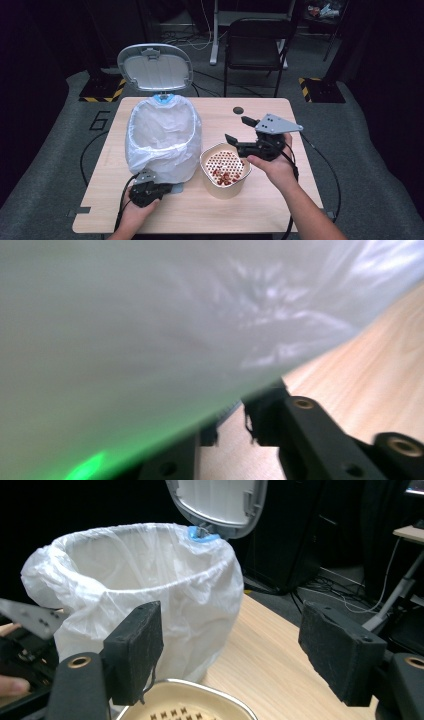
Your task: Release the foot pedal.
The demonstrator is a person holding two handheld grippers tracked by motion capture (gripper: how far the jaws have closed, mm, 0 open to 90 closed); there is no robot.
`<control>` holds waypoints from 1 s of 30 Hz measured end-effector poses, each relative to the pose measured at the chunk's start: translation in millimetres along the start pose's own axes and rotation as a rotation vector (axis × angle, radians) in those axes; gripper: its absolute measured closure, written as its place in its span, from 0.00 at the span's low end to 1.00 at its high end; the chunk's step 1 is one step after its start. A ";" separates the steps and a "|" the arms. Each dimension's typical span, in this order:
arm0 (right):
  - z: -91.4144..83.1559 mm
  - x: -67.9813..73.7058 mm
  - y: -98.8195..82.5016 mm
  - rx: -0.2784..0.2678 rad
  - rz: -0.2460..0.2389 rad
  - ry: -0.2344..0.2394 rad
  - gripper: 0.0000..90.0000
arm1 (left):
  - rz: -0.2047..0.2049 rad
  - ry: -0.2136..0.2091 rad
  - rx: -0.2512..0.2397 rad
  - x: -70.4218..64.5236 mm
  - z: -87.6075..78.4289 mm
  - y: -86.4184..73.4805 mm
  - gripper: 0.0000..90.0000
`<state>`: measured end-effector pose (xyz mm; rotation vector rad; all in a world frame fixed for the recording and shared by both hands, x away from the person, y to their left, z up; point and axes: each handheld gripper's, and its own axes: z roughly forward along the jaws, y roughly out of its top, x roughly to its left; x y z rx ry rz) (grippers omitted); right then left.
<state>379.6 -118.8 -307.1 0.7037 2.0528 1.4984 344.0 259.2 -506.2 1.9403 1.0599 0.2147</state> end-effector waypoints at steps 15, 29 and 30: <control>-30.4 -14.6 -40.5 0.023 0.028 -0.085 0.28 | 0.004 0.035 0.021 9.8 -53.6 -9.3 0.64; -40.0 -23.5 -110.9 0.102 0.094 -0.196 0.31 | -0.108 0.144 -0.037 50.8 -70.9 -24.7 0.60; -40.2 -24.8 -116.2 0.105 0.106 -0.204 0.31 | -0.116 0.155 -0.037 52.3 -69.8 -25.4 0.59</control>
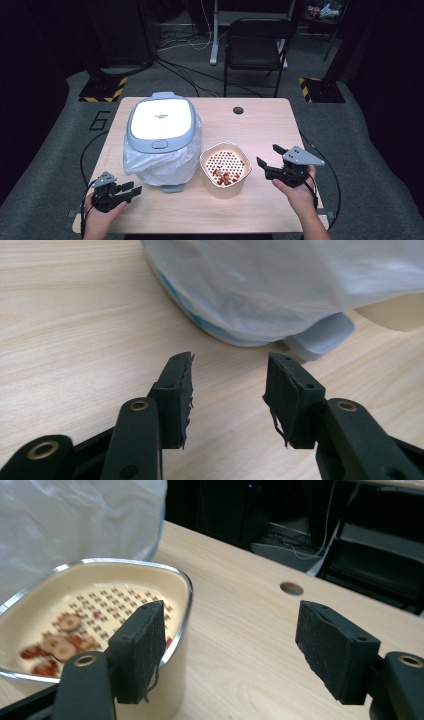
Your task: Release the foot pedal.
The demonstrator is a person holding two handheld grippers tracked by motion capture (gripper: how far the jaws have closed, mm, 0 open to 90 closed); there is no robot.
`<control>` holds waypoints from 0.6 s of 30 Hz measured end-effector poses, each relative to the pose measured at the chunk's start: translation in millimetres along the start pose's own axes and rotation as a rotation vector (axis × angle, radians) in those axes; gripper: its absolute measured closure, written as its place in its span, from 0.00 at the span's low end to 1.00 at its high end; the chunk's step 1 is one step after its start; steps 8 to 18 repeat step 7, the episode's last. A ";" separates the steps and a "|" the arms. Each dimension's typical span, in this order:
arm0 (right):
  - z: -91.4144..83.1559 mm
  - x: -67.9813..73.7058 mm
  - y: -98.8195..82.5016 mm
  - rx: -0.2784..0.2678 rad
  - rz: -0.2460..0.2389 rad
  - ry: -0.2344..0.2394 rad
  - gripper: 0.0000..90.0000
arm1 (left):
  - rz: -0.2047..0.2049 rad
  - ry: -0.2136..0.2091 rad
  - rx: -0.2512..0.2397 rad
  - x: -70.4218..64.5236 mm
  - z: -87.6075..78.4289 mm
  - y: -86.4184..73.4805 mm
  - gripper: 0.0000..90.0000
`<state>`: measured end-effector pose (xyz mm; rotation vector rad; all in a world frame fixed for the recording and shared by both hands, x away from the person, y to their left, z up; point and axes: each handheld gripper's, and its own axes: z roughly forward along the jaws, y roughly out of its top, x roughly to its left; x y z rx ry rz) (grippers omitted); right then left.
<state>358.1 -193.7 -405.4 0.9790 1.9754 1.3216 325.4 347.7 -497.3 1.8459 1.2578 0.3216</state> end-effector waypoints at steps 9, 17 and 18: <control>11.4 -15.2 -41.1 0.094 0.032 -0.061 0.30 | 0.005 0.051 0.004 9.0 5.1 -2.0 0.53; 11.4 -15.2 -41.1 0.094 0.032 -0.061 0.30 | 0.005 0.051 0.004 9.0 5.1 -2.0 0.53; 11.4 -15.2 -41.1 0.094 0.032 -0.061 0.30 | 0.005 0.051 0.004 9.0 5.1 -2.0 0.53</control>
